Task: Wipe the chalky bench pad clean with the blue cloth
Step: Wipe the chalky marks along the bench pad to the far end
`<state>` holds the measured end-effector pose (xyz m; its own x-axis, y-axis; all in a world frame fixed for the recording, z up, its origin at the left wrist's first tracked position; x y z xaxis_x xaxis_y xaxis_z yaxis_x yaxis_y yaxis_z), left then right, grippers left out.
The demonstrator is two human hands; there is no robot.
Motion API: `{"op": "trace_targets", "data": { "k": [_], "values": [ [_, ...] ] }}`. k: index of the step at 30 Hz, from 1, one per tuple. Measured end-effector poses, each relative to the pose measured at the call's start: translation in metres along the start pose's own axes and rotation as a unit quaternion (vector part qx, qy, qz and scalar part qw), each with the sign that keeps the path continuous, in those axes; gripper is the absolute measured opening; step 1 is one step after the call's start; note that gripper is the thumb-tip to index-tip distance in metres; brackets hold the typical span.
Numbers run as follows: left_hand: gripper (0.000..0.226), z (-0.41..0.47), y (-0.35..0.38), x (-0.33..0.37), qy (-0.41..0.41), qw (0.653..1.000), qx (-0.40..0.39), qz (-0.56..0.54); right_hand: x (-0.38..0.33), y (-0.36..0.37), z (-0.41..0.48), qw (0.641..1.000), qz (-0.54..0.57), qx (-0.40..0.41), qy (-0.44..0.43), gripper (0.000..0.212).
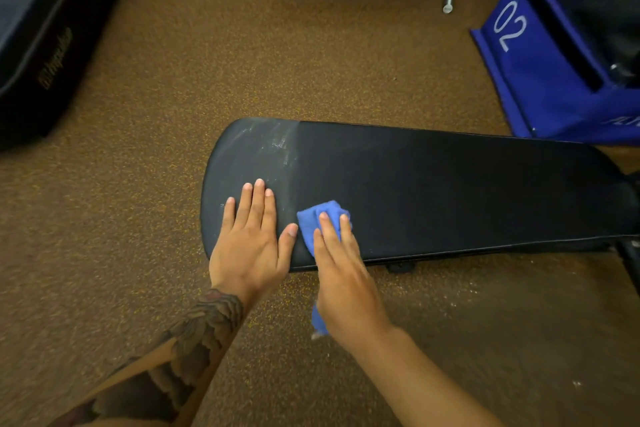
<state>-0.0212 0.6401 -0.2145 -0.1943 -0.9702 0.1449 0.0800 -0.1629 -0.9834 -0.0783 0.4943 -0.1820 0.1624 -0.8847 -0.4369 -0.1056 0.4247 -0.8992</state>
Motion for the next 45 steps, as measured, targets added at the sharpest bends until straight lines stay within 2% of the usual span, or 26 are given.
{"op": "trace_targets", "data": {
  "k": [2, 3, 7, 10, 12, 14, 16, 19, 24, 27, 31, 35, 39, 42, 45],
  "values": [
    [0.073, 0.0, 0.0, 0.0, 0.0, 1.0, 0.002, -0.003, 0.008, -0.002, -0.022, 0.997, -0.047, -0.049, -0.021, 0.121],
    [0.073, 0.0, 0.0, 0.0, -0.001, 1.0, 0.004, -0.005, 0.013, -0.006, -0.029, 0.996, -0.071, -0.059, -0.018, 0.126],
    [0.073, 0.0, 0.0, -0.001, -0.002, 1.0, 0.008, -0.01, 0.036, -0.01, -0.022, 0.998, -0.062, 0.032, -0.001, 0.084],
    [0.073, -0.001, 0.001, -0.002, -0.003, 1.0, 0.005, -0.017, 0.032, -0.01, 0.014, 0.997, -0.031, 0.065, 0.036, 0.066],
    [0.072, -0.001, 0.001, -0.003, -0.002, 0.999, 0.008, -0.031, 0.02, -0.007, 0.039, 0.996, -0.006, 0.073, 0.051, 0.062],
    [0.072, -0.002, -0.001, -0.004, -0.002, 0.998, 0.019, -0.064, 0.002, 0.0, 0.056, 0.998, 0.016, 0.061, 0.031, 0.06],
    [0.071, -0.003, -0.004, -0.006, -0.011, 0.988, 0.042, -0.15, -0.013, 0.009, 0.063, 0.998, 0.039, 0.051, -0.011, 0.057],
    [0.07, -0.006, -0.009, -0.01, -0.047, 0.952, 0.063, -0.295, -0.017, 0.019, 0.061, 0.997, 0.052, 0.042, -0.034, 0.058],
    [0.073, -0.005, -0.015, -0.014, -0.052, 0.939, 0.036, -0.337, -0.012, 0.013, 0.063, 0.994, 0.098, -0.016, -0.038, 0.051],
    [0.068, -0.007, -0.026, -0.009, -0.052, 0.947, 0.062, -0.31, -0.008, -0.007, 0.064, 0.981, 0.177, -0.082, -0.004, 0.057],
    [0.06, -0.018, -0.038, 0.012, -0.021, 0.971, 0.084, -0.223, 0.011, -0.038, 0.04, 0.977, 0.211, -0.005, 0.014, 0.054],
    [0.058, -0.02, -0.034, 0.055, 0.05, 0.991, 0.066, -0.107, 0.033, -0.042, -0.008, 0.996, 0.085, 0.012, 0.003, 0.055],
    [0.065, -0.005, -0.014, 0.083, -0.004, 0.999, -0.025, -0.024, 0.049, -0.031, -0.034, 1.0, -0.008, 0.022, -0.01, 0.063],
    [0.068, -0.002, -0.007, 0.081, -0.034, 0.999, -0.029, 0.006, 0.05, -0.022, -0.046, 0.997, -0.057, 0.02, -0.044, 0.068],
    [0.06, -0.004, -0.003, 0.068, -0.005, 1.0, -0.013, 0.006, 0.048, -0.01, -0.054, 0.994, -0.084, -0.004, -0.069, 0.072]
  ]
}}
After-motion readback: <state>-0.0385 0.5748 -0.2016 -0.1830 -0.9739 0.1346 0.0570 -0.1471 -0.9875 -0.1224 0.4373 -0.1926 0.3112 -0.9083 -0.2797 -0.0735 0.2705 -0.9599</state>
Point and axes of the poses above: each hand's wrist, its own z-axis towards the middle knuckle, its own y-axis out of the palm, x = y × z, the point moved 1 cm from there along z, towards the middle knuckle, and after that the axes turned 5 degrees about x, right-handed, at the moved point
